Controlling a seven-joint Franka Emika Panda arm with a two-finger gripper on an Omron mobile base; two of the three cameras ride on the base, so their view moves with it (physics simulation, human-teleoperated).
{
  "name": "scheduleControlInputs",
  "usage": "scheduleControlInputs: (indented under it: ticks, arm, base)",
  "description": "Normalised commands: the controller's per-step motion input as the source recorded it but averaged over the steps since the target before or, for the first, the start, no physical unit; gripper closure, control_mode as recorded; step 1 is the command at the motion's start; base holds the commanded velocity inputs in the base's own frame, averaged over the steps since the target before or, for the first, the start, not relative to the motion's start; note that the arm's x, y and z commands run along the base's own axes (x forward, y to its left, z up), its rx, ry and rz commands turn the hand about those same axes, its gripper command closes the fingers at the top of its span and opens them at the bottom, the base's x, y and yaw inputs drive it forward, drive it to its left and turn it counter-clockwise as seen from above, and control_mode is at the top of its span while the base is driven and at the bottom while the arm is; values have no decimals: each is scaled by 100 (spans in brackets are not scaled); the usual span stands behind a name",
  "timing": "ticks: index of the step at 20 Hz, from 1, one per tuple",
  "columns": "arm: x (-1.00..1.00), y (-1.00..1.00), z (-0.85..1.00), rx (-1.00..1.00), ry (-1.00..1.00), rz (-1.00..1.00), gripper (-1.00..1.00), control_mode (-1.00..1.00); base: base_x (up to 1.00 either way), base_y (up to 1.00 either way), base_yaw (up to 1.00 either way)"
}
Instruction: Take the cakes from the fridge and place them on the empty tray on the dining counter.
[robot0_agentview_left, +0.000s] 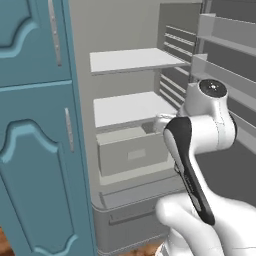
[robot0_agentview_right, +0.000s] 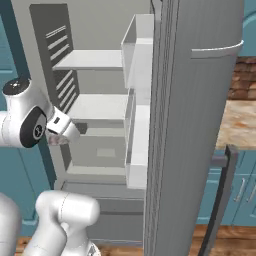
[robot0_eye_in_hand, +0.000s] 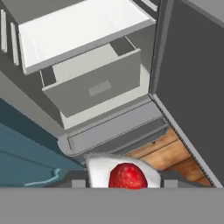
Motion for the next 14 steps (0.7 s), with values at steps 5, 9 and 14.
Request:
scheduleControlInputs:
  ticks: [5,9,14]
  arm:
    - [0,0,0,0,0,0,100,100]
    - [0,0,0,0,0,0,100,100]
    - [0,0,0,0,0,0,100,100]
  base:
    - [-100,12,0]
    - [-100,24,0]
    - [-100,15,-2]
